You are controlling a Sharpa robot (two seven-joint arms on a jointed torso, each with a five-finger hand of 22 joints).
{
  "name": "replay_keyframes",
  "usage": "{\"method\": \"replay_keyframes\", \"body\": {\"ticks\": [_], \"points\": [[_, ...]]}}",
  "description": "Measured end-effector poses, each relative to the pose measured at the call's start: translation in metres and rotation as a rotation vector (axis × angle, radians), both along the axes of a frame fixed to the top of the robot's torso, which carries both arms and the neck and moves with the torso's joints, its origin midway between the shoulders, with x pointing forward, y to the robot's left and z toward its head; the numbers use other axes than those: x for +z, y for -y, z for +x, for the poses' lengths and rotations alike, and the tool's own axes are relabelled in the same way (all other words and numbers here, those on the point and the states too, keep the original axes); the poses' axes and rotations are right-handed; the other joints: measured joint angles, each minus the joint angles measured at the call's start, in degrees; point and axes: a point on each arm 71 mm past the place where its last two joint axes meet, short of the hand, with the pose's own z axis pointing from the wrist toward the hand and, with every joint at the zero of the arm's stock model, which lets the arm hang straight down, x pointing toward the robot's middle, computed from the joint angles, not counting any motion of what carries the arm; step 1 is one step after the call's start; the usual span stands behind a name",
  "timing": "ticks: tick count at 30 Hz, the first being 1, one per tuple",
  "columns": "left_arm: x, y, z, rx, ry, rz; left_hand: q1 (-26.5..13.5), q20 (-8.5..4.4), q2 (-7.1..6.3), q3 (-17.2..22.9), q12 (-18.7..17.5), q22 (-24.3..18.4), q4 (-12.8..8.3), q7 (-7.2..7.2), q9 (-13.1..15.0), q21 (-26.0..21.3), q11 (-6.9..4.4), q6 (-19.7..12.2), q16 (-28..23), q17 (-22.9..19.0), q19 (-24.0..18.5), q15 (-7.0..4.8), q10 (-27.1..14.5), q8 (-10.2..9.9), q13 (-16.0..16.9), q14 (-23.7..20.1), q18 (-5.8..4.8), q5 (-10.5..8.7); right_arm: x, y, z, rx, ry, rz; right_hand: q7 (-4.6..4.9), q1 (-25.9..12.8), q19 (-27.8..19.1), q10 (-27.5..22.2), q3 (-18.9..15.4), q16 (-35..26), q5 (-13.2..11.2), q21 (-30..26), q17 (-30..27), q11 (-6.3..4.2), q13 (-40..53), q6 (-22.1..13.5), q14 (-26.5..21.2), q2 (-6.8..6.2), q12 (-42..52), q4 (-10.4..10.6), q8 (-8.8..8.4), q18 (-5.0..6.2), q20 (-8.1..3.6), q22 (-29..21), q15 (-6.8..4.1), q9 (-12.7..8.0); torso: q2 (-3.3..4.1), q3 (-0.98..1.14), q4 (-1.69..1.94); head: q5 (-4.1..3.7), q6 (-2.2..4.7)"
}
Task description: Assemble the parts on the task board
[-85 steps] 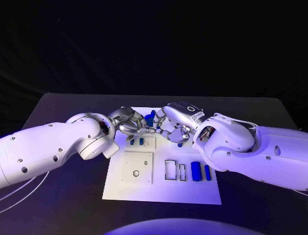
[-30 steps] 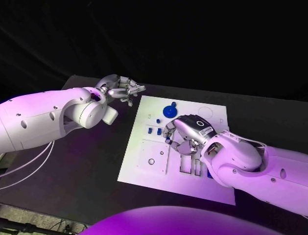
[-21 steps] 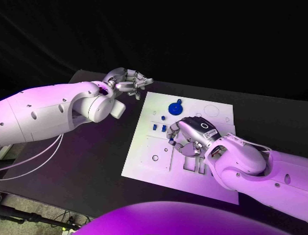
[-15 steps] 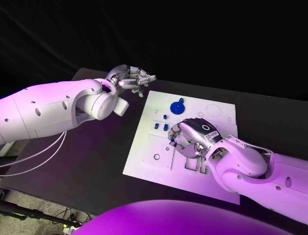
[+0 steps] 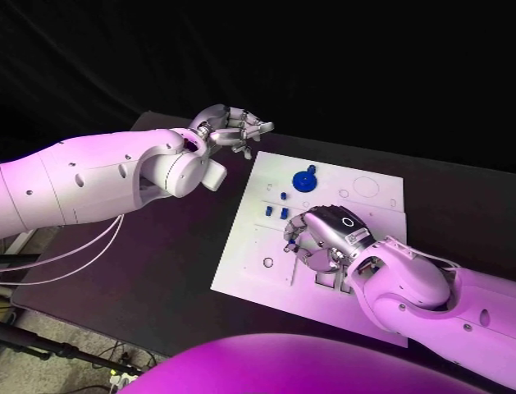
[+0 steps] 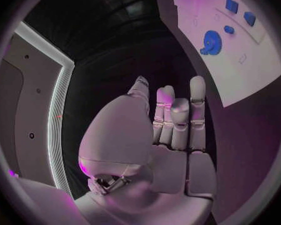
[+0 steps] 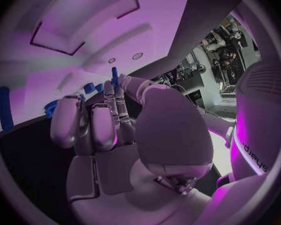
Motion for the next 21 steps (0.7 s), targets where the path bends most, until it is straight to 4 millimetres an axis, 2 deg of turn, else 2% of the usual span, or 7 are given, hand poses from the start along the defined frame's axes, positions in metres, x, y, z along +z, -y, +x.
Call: {"method": "replay_keyframes", "body": {"ticks": [6,9,21], "points": [[0.0001,0.0004,0.0002,-0.001,0.002,-0.003,0.0,0.0,0.0,0.0,-0.2,0.0,0.0,-0.07,-0.2,0.0,-0.01,-0.3,0.0,0.0,0.0,0.21,-0.4,0.0,-0.2,-0.2,-0.01,0.0,-0.003,-0.0007,0.0009,-0.001,0.001,-0.003,0.0,0.0,0.0,0.0,0.1,0.2,0.0,0.0,0.0,0.0,-0.1,0.0,0.0,0.0,0.0,-0.1,0.0,0.0,0.0,0.0,0.0,0.1,0.01,0.01,-0.04,0.41,0.0],[0.0001,0.001,0.0003,-0.002,0.002,-0.004,0.0,0.0,0.0,0.0,-0.8,-0.1,0.0,0.22,-0.4,-0.3,0.43,-1.0,0.0,-0.2,0.0,0.41,-0.8,-0.3,-0.7,-0.4,-0.01,0.0,-0.0042,-0.0016,0.0008,0.0,0.001,-0.003,0.0,0.0,0.0,0.0,0.1,0.2,0.0,0.0,0.0,0.0,-0.1,0.0,0.0,0.0,0.0,-0.1,0.0,0.0,0.0,0.0,0.0,0.1,0.02,0.01,-0.05,0.45,0.0],[0.0,0.0022,0.0003,-0.009,-0.001,-0.008,0.0,0.2,0.0,0.2,-1.0,-0.1,0.2,0.21,-0.5,-0.3,0.41,-1.0,0.0,0.1,-0.2,0.41,-0.8,-0.3,-0.9,-0.4,-0.03,0.0,-0.0073,-0.0017,0.0024,0.0,0.005,-0.009,0.0,0.0,0.0,0.0,0.1,0.2,0.0,0.0,0.0,0.0,0.0,0.0,0.0,0.0,-0.1,-0.1,0.0,0.0,0.0,0.0,0.0,0.1,0.04,-0.02,-0.03,0.44,0.0]]}}
